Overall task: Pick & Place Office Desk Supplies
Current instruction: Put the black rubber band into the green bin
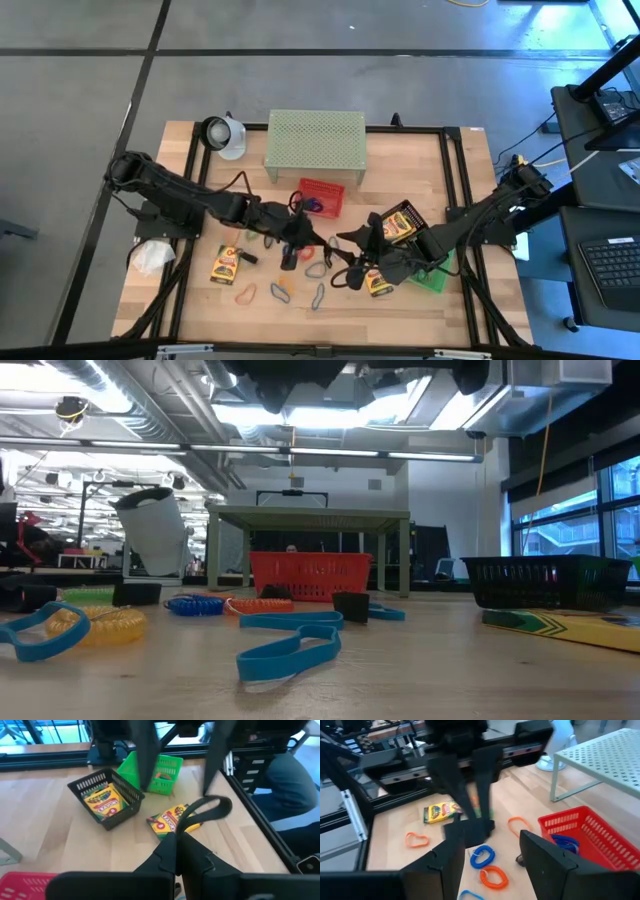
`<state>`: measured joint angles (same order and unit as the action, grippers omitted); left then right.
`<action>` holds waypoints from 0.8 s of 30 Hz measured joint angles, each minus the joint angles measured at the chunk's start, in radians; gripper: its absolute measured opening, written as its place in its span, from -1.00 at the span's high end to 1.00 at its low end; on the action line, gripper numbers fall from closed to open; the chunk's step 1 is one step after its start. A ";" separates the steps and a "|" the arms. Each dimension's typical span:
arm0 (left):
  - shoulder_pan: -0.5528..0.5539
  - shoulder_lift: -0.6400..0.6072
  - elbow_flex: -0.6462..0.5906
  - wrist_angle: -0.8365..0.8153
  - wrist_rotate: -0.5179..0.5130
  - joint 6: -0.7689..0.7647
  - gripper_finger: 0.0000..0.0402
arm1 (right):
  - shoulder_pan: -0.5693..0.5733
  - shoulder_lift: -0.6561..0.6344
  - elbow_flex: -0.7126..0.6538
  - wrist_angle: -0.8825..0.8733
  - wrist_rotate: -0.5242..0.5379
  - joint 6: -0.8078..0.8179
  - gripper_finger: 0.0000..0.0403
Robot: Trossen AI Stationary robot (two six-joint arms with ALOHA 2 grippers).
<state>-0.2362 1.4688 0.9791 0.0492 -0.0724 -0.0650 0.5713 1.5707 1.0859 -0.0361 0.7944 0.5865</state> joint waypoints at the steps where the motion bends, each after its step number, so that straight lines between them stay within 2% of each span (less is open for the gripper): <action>1: 0.004 0.000 0.000 0.002 0.011 0.000 0.99 | 0.000 0.000 0.000 0.003 -0.002 0.000 0.05; 7: 0.015 0.000 0.000 0.018 0.046 -0.001 0.99 | 0.001 0.000 0.000 0.026 -0.051 0.004 0.05; 22: 0.035 0.000 0.000 0.024 0.070 -0.010 0.99 | 0.005 0.000 0.000 0.060 -0.058 -0.019 0.05; 24: 0.038 0.000 0.000 0.030 0.087 -0.020 0.98 | 0.005 0.000 0.000 0.057 -0.035 -0.020 0.05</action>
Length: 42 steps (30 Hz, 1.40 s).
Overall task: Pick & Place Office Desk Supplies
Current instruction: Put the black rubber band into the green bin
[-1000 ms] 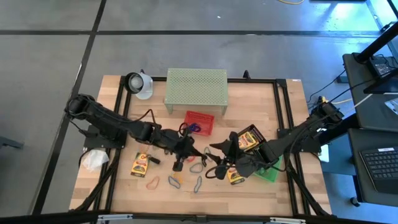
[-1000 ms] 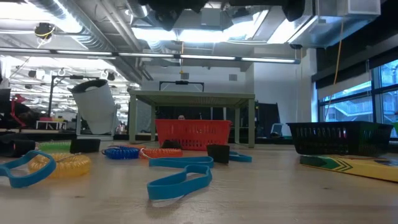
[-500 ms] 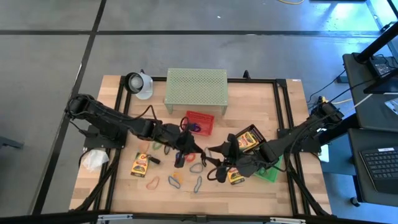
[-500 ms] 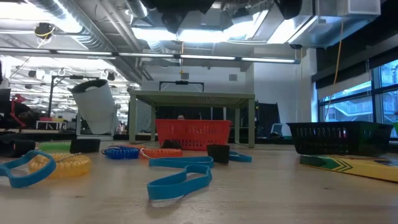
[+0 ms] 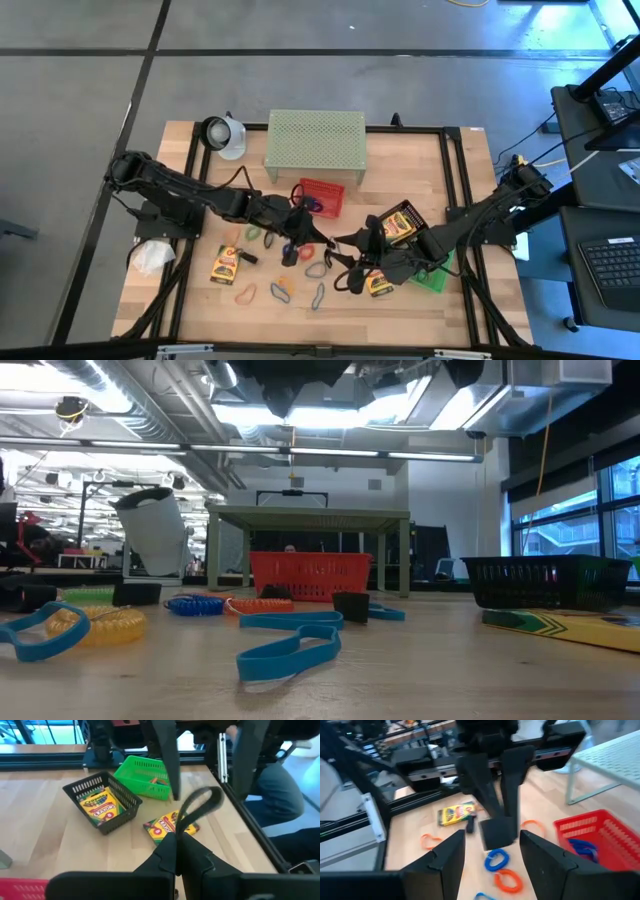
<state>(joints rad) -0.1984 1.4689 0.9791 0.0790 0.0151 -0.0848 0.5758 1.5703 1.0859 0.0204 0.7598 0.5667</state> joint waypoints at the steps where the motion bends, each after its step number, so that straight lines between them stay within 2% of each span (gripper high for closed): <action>1: 0.000 0.000 0.000 0.009 0.012 -0.003 0.98 | 0.000 0.000 0.000 -0.004 0.010 -0.003 0.05; 11: -0.003 0.000 0.000 0.032 0.058 -0.010 0.98 | -0.043 0.000 0.000 -0.005 -0.010 -0.003 0.05; 14: -0.002 0.000 0.000 0.032 0.066 -0.010 0.98 | -0.055 0.000 0.000 -0.005 -0.015 -0.002 0.11; 17: -0.002 0.000 0.000 0.033 0.074 -0.010 0.98 | -0.056 0.000 0.000 -0.005 -0.012 -0.006 0.29; 21: -0.002 0.000 0.000 0.033 0.079 -0.010 0.98 | -0.056 0.000 0.000 -0.005 -0.033 -0.031 0.80; 23: -0.002 0.001 0.000 0.033 0.080 -0.010 0.98 | -0.055 0.000 0.000 -0.001 -0.042 -0.055 0.93; 28: -0.004 0.001 0.000 0.033 0.083 -0.008 0.98 | -0.055 0.000 0.000 0.024 -0.095 -0.051 0.96; 35: -0.003 0.001 -0.001 0.030 0.080 -0.042 0.97 | -0.051 0.000 0.000 0.025 -0.095 -0.047 0.97; 42: -0.011 -0.039 -0.002 0.007 0.073 -0.059 0.74 | -0.028 -0.030 0.001 0.011 -0.079 -0.048 0.98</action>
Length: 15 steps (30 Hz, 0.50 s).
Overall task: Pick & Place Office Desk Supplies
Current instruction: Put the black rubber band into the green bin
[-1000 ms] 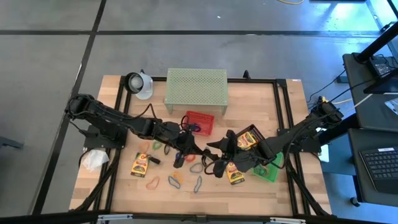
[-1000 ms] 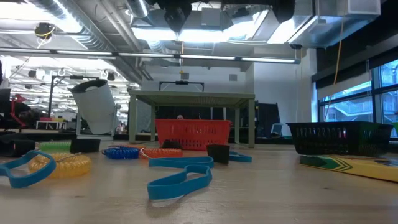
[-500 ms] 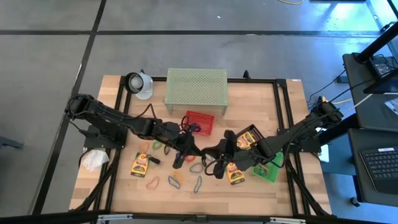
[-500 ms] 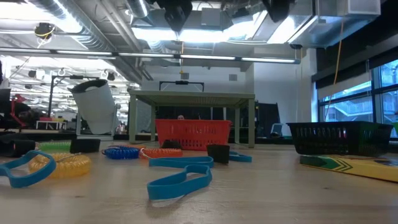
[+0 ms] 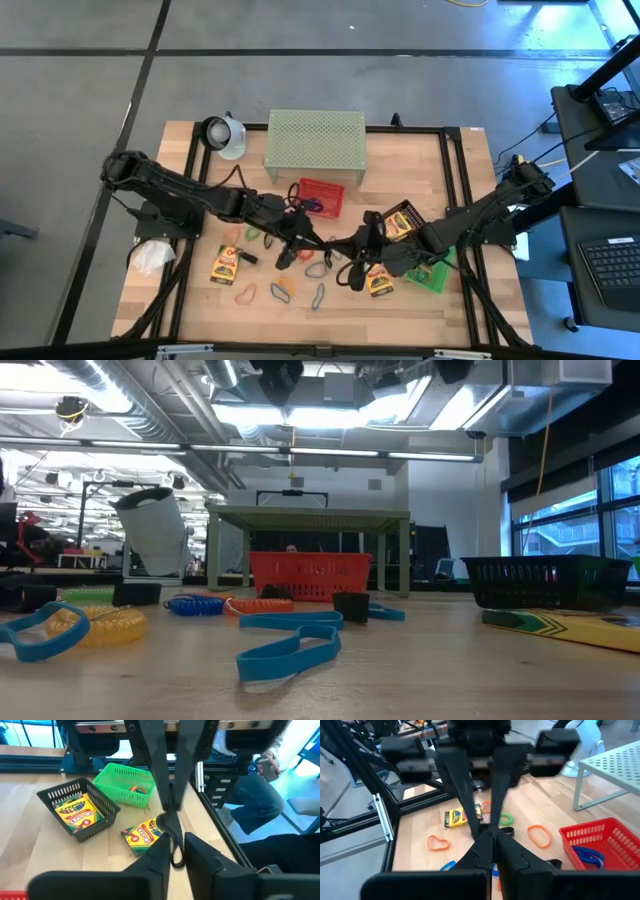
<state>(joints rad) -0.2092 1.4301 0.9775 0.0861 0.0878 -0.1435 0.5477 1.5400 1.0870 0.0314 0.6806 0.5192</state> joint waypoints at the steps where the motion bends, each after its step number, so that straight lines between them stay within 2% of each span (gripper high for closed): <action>1: 0.000 -0.014 0.000 -0.011 0.000 0.000 0.69 | 0.006 -0.009 0.000 -0.009 0.006 -0.001 0.98; 5: 0.000 -0.078 0.001 -0.070 -0.005 0.000 0.50 | 0.021 -0.055 0.000 -0.097 0.029 0.035 0.98; 8: 0.000 -0.134 0.001 -0.166 -0.021 -0.010 0.41 | 0.038 -0.101 0.000 -0.249 0.034 0.150 0.98; 15: -0.008 -0.269 0.000 -0.430 -0.116 -0.055 0.39 | 0.128 -0.181 0.000 -0.750 -0.014 0.663 0.98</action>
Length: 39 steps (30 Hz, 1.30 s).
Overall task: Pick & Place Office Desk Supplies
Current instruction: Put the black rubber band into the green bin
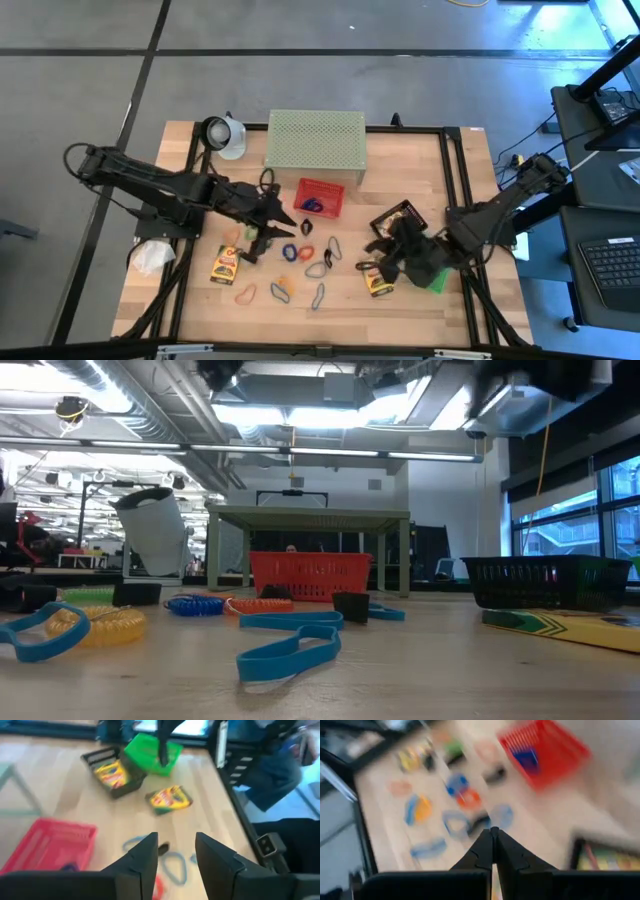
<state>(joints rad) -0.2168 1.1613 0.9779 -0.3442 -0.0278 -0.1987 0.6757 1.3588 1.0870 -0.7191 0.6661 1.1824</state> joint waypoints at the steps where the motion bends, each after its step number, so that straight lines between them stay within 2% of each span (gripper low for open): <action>1: -0.007 -0.020 -0.006 -0.014 -0.019 -0.007 0.40 | 0.021 -0.003 0.000 -0.066 -0.021 0.079 0.98; 5: -0.040 -0.088 -0.046 -0.027 -0.098 -0.016 0.46 | 0.105 -0.003 0.000 -0.263 -0.104 0.334 0.98; 10: -0.064 -0.152 -0.119 0.000 -0.175 -0.025 0.52 | 0.206 -0.003 0.000 -0.398 -0.169 0.561 0.98; 13: -0.069 -0.177 -0.179 0.087 -0.181 -0.025 0.55 | 0.256 0.003 0.000 -0.478 -0.248 0.681 0.98; 16: -0.069 -0.194 -0.230 0.139 -0.179 -0.025 0.55 | 0.294 0.021 -0.001 -0.512 -0.275 0.768 0.98; 22: -0.069 -0.198 -0.280 0.186 -0.181 -0.025 0.53 | 0.301 0.083 -0.030 -0.544 -0.439 0.830 0.98; 26: -0.068 -0.197 -0.289 0.223 -0.182 -0.023 0.54 | 0.294 0.124 -0.081 -0.509 -0.510 0.849 0.98; 34: -0.060 -0.197 -0.289 0.222 -0.192 -0.024 0.53 | 0.269 0.137 -0.133 -0.452 -0.454 0.845 0.97; 39: -0.055 -0.197 -0.289 0.221 -0.189 -0.008 0.53 | 0.268 0.137 -0.151 -0.424 -0.476 0.844 0.70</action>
<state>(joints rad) -0.2718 0.9642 0.6888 -0.1232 -0.2166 -0.2064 0.9440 1.4960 0.9362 -1.1426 0.1906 2.0262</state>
